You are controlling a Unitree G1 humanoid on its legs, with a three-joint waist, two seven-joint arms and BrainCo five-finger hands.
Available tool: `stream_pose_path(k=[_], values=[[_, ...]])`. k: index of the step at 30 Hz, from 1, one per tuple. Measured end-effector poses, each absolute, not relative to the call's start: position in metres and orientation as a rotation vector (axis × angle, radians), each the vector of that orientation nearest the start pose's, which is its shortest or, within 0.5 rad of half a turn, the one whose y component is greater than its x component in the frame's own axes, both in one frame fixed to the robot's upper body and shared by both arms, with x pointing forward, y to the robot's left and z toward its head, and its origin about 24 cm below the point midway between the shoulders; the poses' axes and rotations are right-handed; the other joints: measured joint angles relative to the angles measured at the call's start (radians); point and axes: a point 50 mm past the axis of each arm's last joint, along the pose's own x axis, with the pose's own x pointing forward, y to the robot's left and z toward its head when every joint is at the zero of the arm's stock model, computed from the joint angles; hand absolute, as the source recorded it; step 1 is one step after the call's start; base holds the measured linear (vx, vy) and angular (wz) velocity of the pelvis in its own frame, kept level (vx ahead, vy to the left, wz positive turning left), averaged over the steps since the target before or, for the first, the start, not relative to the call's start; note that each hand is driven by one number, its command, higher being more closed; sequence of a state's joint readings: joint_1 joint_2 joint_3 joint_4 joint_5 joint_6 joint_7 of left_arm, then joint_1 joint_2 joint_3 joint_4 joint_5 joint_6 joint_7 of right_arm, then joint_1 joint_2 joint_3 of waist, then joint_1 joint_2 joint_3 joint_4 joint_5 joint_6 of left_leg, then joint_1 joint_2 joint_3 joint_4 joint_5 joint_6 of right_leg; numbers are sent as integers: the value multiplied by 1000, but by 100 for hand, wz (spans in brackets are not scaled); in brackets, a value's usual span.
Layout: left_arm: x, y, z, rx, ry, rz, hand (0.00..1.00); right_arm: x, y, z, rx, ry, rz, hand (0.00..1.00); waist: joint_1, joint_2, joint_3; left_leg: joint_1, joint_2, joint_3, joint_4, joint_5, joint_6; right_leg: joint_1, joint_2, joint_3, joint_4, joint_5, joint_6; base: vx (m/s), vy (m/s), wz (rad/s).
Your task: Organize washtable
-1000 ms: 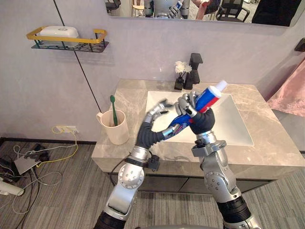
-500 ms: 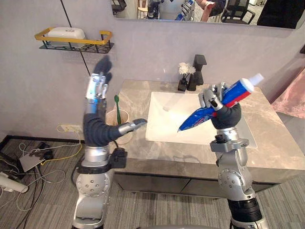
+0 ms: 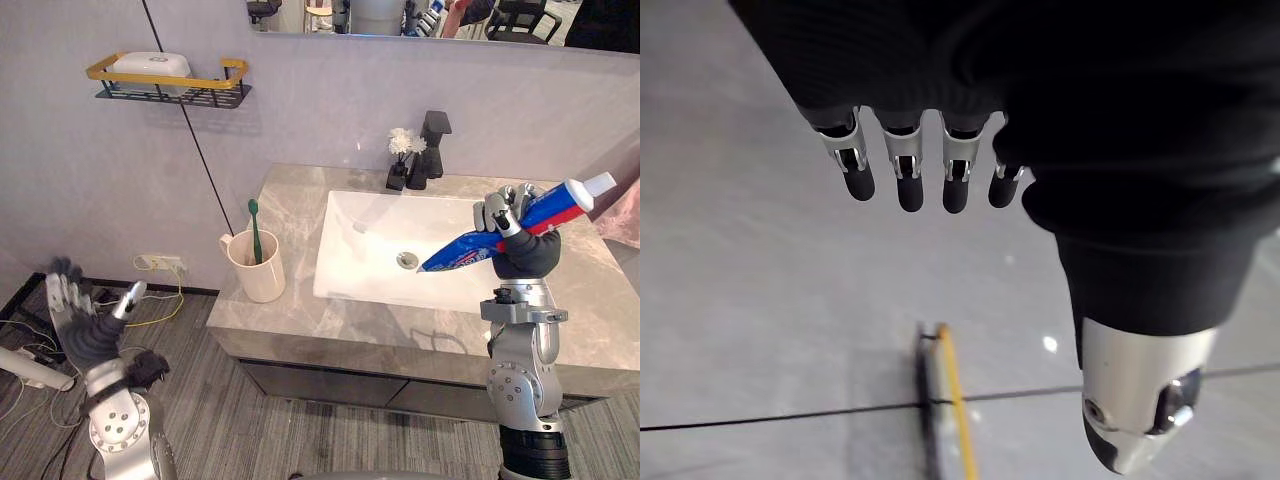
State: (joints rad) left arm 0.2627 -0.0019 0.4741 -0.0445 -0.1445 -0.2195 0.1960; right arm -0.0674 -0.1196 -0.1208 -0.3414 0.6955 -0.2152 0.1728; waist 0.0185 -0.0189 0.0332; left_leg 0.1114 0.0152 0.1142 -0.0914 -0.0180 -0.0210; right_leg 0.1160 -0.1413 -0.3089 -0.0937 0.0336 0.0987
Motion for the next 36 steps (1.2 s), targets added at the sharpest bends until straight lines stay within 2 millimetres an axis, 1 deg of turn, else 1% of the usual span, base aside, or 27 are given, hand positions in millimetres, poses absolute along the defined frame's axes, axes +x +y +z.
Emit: stream_pose_path(k=[1, 2, 3, 4, 5, 7, 8, 11, 16, 17, 19, 22, 25, 28, 32, 36], values=[[152, 284, 8, -29, 28, 764, 0, 238, -189, 160, 510, -682, 162, 100, 0, 0, 0, -1, 0, -2, 0, 0, 0, 0, 0, -3, 0, -3, 3, -25, -29, 6], [149, 284, 0, -38, 68, 768, 0, 238, -189, 159, 513, -683, 160, 100, 0, 0, 0, -2, 0, -3, 0, 0, 0, 0, -1, -4, 0, -3, 3, -36, -34, 5], [143, 281, -22, -59, 170, 778, 0, 238, -189, 159, 521, -685, 156, 100, 0, -1, 0, -3, 0, -4, 0, 0, 0, 0, -1, -6, 1, -7, 6, -32, -30, 4], [138, 279, -35, -72, 231, 783, 0, 238, -189, 159, 521, -685, 154, 100, 0, -1, 0, -3, 0, -4, 0, 0, 0, 0, -1, -8, 1, -8, 7, -32, -30, 4], [134, 277, -43, -81, 274, 782, 0, 238, -189, 159, 522, -687, 151, 100, 0, -1, 0, -4, 0, -5, 0, 0, 0, 0, -1, -10, 1, -10, 8, -24, -25, 5], [120, 269, -73, -113, 437, 770, 0, 238, -190, 160, 527, -691, 136, 100, -1, -3, 0, -6, 0, -10, 0, 0, 0, 0, -1, -19, 2, -12, 8, -28, -29, 6], [117, 267, -80, -120, 471, 769, 0, 238, -190, 160, 527, -692, 135, 100, -2, -4, 1, -7, 0, -12, 0, 0, 0, 0, -1, -19, 2, -12, 8, -26, -23, 6], [100, 252, -108, -146, 636, 720, 0, 238, -190, 160, 529, -695, 135, 100, -2, -13, 3, -9, 0, -16, 1, 0, 0, 0, -1, -21, 2, -13, 8, -27, -20, 4], [92, 236, -124, -149, 750, 640, 0, 238, -187, 159, 534, -688, 140, 100, -1, -27, 6, -10, -1, -23, 1, 0, 0, 2, -3, -28, 5, -15, 10, -28, -13, 3], [91, 236, -125, -150, 752, 637, 0, 238, -187, 159, 534, -687, 139, 100, -1, -27, 6, -10, -1, -24, 1, 0, 0, 2, -3, -28, 5, -15, 10, -29, -15, 6], [90, 227, -132, -146, 804, 594, 0, 237, -188, 155, 537, -670, 128, 100, -1, -30, 7, -10, -2, -29, 1, 0, 0, 2, -5, -38, 10, -19, 9, -31, -17, 6], [86, 221, -138, -137, 848, 565, 0, 236, -188, 153, 538, -661, 120, 100, -1, -31, 8, -10, -1, -34, 3, 0, 0, 2, -5, -41, 18, -26, 9, -27, -19, 4], [86, 215, -142, -107, 881, 483, 0, 237, -189, 149, 539, -650, 111, 100, -2, -35, 10, -11, 2, -35, 6, 0, 0, 2, -2, -41, 20, -28, 6, -7, -6, 1], [84, 208, -145, -99, 907, 444, 0, 238, -189, 147, 540, -641, 106, 100, -1, -36, 10, -13, 2, -35, 8, 0, -1, 2, -2, -41, 20, -28, 6, -35, -17, 1], [83, 209, -145, -81, 916, 427, 0, 240, -188, 144, 542, -629, 103, 100, 0, -46, 21, -20, 3, -39, 16, -1, -1, 0, -2, -41, 22, -29, 5, -40, -14, 3], [84, 209, -145, -71, 914, 413, 0, 241, -178, 144, 541, -613, 130, 100, 3, -48, 23, -25, 2, -44, 22, -1, -1, 0, -3, -44, 23, -29, 5, -29, -10, 3]])
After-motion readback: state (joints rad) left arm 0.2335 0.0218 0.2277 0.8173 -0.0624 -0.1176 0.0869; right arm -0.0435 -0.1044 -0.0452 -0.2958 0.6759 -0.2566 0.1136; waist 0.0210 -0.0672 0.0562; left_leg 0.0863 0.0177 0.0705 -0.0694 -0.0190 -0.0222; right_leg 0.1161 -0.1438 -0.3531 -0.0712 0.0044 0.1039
